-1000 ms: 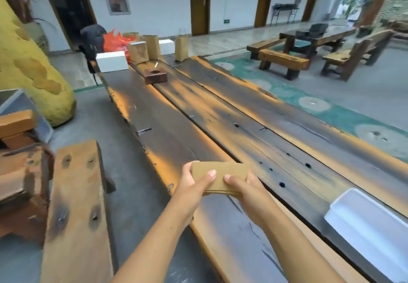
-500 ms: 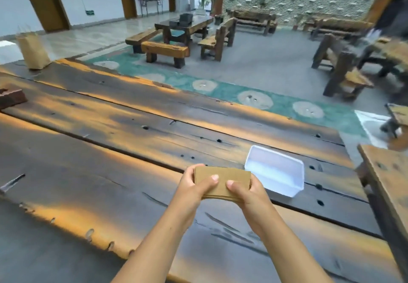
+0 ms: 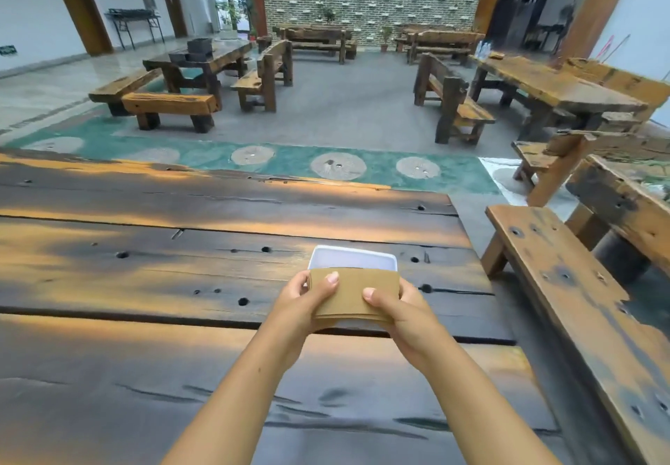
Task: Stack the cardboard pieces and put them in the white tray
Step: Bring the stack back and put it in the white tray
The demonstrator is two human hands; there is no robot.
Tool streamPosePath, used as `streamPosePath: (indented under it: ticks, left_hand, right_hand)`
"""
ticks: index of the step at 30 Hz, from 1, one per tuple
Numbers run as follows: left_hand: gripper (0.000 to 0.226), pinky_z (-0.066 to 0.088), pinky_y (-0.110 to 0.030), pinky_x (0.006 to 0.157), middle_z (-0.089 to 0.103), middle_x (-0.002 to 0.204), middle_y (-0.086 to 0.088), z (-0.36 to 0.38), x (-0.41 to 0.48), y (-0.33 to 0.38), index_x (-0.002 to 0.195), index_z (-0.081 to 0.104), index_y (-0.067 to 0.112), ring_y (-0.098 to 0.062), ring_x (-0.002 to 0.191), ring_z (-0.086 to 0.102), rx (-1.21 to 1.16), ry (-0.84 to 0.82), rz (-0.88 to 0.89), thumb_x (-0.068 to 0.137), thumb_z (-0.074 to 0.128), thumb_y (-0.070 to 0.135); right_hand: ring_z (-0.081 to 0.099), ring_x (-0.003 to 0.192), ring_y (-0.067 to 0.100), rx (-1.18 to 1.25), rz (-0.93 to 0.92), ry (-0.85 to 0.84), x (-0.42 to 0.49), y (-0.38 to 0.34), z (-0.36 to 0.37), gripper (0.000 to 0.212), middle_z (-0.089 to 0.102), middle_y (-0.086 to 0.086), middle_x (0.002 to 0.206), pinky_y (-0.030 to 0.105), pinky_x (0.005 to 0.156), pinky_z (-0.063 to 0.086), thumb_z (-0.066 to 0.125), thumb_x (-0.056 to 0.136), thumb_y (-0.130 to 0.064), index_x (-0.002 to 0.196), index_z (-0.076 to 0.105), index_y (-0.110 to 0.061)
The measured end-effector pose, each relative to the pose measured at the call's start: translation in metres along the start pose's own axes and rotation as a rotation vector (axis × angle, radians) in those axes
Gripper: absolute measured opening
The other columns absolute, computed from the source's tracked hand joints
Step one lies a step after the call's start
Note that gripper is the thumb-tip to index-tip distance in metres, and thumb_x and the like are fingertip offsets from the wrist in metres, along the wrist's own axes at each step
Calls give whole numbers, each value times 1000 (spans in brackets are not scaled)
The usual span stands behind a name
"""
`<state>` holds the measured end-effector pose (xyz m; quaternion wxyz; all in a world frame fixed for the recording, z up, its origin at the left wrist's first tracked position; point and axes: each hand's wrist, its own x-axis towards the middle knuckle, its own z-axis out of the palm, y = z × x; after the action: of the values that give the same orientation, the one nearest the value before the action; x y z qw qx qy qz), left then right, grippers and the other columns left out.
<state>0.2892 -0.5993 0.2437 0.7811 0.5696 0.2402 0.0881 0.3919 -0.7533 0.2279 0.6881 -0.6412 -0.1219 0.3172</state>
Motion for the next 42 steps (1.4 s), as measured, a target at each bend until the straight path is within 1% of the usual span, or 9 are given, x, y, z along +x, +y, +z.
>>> streamPosePath:
  ticks: [9,14,21,24,28,31,36,39,42]
  left_hand:
    - [59,52,-38,98,72,116,-5,-5,40,54,124,64,30,-23,109,70,618,-330,3,70,77,51]
    - [61,54,-28,93,67,126,-7,-6,50,59,133,56,26,-12,106,67,681,-599,-85,77,78,35]
    - [72,57,-28,80,70,126,-6,-21,61,37,133,54,27,-13,104,72,322,-411,29,66,79,39]
    - [72,58,-29,80,69,125,-5,-22,66,29,134,53,26,-15,107,72,231,-357,41,68,79,38]
    - [65,60,-32,82,70,122,-2,-18,68,23,130,54,30,-14,106,73,184,-360,12,70,79,36]
    - [60,60,-44,92,72,123,-1,-10,69,20,132,53,31,-19,109,72,173,-366,-32,76,74,32]
    - [58,63,-33,77,75,115,7,1,63,16,127,52,43,-13,99,76,228,-336,-31,74,76,41]
    - [63,60,-28,71,76,112,7,4,61,12,124,53,40,-11,96,76,216,-276,-24,66,75,50]
    - [71,60,-30,72,76,113,4,1,63,11,126,52,34,-14,96,76,189,-248,-26,62,77,53]
  right_hand:
    - [69,95,4,-307,-8,-190,18,-44,-32,68,66,0,117,23,83,53,79,57,-38,120,55,-34]
    - [66,113,14,-524,42,-290,32,-65,-19,105,62,1,127,26,96,49,81,55,-36,149,35,-28]
    - [60,122,20,-348,-46,10,39,-60,17,91,56,5,133,40,110,45,82,74,-29,151,34,-16]
    - [65,119,28,-133,-66,145,38,-40,38,60,64,13,132,44,102,53,73,85,-37,135,53,-10]
    - [77,96,18,29,-17,206,36,-28,60,22,80,2,104,37,79,63,59,96,-39,111,71,-26]
    - [76,90,23,79,8,315,40,-27,67,23,79,4,100,49,82,63,60,93,-42,109,69,-28]
    - [73,94,20,27,19,319,39,-21,66,35,74,0,102,51,89,60,59,74,-56,104,63,-38]
    - [74,87,16,75,21,339,38,-17,67,36,76,-2,96,42,77,62,58,71,-52,103,66,-37]
    - [73,90,23,133,57,317,35,-19,72,42,75,5,102,51,84,61,57,71,-46,108,67,-30]
